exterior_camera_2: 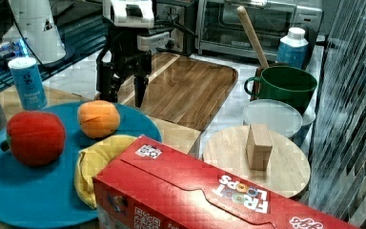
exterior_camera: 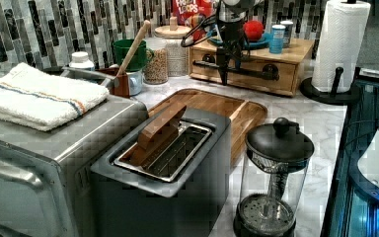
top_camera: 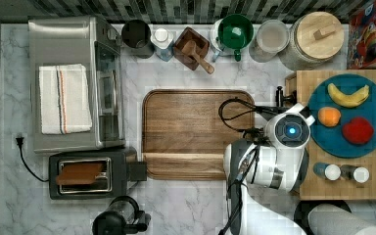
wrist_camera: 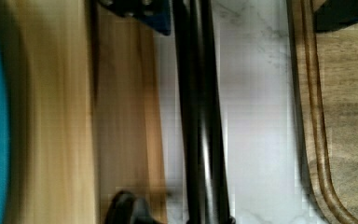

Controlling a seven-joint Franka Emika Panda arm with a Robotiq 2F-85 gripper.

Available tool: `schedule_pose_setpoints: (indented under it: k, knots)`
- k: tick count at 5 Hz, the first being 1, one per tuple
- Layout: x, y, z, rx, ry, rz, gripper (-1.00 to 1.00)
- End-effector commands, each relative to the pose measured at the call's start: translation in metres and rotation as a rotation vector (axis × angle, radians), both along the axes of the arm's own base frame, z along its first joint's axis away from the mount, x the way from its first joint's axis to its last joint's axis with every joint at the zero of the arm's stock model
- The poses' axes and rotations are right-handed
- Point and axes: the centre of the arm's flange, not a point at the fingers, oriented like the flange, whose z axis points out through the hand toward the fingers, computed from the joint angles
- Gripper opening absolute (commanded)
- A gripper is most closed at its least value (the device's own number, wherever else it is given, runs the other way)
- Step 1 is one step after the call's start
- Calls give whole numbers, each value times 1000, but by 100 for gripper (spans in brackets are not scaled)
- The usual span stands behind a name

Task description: Open the drawer.

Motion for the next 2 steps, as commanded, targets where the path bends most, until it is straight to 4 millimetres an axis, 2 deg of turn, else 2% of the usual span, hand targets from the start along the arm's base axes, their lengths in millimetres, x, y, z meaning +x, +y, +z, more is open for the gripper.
schedule_pose_setpoints:
  k: [1, 2]
  knots:
    - [59, 86, 16, 54, -68, -3, 100]
    - [63, 129, 10, 44, -69, 4, 100]
